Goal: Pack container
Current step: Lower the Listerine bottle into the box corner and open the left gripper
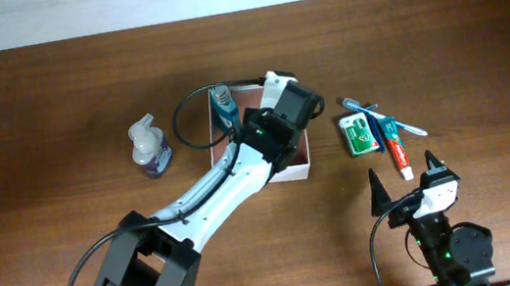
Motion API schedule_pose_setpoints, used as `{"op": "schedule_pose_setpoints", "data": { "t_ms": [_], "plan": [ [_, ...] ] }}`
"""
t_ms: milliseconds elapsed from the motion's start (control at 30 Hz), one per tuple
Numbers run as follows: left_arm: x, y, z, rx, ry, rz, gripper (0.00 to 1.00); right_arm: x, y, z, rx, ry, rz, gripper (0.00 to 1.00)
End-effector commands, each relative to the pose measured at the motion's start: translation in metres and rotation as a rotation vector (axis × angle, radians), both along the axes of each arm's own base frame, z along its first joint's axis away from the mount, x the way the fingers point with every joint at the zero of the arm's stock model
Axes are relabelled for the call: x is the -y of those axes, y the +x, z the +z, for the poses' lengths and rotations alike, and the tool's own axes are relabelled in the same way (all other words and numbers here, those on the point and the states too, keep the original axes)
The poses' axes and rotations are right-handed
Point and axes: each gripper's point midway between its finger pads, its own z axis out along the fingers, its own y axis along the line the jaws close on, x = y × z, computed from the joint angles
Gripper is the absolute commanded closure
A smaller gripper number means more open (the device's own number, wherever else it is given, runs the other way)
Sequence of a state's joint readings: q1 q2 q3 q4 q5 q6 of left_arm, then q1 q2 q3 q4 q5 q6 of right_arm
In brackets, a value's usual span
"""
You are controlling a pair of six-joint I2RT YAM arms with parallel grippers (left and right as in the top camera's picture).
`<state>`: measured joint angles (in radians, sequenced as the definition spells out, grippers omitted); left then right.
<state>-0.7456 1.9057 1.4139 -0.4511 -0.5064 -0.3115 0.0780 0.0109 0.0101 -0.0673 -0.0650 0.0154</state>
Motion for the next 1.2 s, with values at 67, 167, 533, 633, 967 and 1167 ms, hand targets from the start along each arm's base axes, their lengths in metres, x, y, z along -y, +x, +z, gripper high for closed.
{"op": "schedule_pose_setpoints", "data": {
  "t_ms": [67, 167, 533, 633, 967, 1167],
  "plan": [
    [-0.008, 0.009, 0.001, 0.028, 0.022, 0.045, 0.99, 0.002, 0.000, -0.002, -0.002, 0.000, -0.006, 0.01],
    [-0.008, 0.009, -0.003, 0.022, 0.027, 0.045, 0.99, 0.002, 0.000, -0.002, -0.002, 0.000, -0.006, 0.01],
    [-0.021, 0.014, -0.024, 0.028, 0.144, 0.077, 0.99, 0.002, 0.000, -0.002, -0.002, 0.000, -0.006, 0.01],
    [-0.025, 0.016, -0.023, 0.038, 0.155, 0.087, 0.99, 0.002, 0.000, -0.002, -0.002, 0.000, -0.006, 0.01],
    [-0.034, 0.021, -0.024, 0.030, 0.191, 0.073, 0.99, 0.002, 0.000, -0.002, -0.002, 0.000, -0.006, 0.01],
    [-0.037, 0.021, -0.023, 0.029, 0.232, 0.059, 0.99, 0.002, 0.000, -0.002, -0.002, 0.000, -0.006, 0.01]
  ]
}}
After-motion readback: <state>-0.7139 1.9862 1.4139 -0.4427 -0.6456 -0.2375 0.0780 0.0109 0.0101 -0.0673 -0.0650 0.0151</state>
